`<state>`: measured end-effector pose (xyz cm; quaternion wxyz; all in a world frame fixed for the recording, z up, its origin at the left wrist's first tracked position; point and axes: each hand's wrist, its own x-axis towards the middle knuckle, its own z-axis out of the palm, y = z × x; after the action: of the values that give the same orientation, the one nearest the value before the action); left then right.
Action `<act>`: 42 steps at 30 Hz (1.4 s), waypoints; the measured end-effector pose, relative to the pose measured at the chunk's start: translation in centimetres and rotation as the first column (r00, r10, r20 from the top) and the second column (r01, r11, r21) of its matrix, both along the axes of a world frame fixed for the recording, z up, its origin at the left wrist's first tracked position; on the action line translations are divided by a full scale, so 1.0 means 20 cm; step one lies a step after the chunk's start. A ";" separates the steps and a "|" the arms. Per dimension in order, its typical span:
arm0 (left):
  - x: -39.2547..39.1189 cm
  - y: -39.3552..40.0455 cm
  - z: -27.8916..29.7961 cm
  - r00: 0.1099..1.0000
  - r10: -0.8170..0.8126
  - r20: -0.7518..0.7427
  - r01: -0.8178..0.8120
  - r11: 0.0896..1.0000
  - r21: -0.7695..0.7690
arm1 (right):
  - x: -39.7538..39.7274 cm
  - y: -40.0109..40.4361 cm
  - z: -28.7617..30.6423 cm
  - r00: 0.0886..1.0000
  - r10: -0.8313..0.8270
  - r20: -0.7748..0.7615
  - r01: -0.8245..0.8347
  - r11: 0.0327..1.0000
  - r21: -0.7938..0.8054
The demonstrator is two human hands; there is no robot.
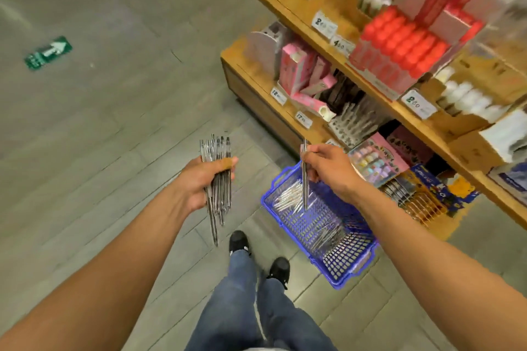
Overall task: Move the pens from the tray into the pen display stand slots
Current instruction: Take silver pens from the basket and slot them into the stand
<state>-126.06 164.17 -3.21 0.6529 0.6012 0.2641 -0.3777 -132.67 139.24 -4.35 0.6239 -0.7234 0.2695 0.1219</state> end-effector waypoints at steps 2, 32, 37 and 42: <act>0.05 0.14 0.05 0.997 0.080 0.019 -0.080 0.997 -0.012 | 0.12 0.11 0.07 0.998 0.064 0.023 -0.065 0.998 0.006; 2.10 -0.12 0.33 0.964 -0.267 0.004 0.264 0.952 -0.155 | 1.81 0.08 0.39 0.984 -0.160 0.077 0.160 0.987 0.005; 2.44 -0.43 0.37 0.901 -0.433 0.002 0.425 0.883 -0.201 | 2.07 -0.14 0.42 0.966 -0.240 0.096 0.244 0.969 -0.033; 2.74 -0.73 0.40 0.837 -0.546 0.011 0.531 0.809 -0.253 | 2.27 -0.34 0.44 0.936 -0.335 0.104 0.342 0.938 -0.061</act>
<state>-71.26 149.52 4.74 0.5799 0.5535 0.0540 -0.5954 -87.32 132.40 4.48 0.6184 -0.6949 0.3656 -0.0315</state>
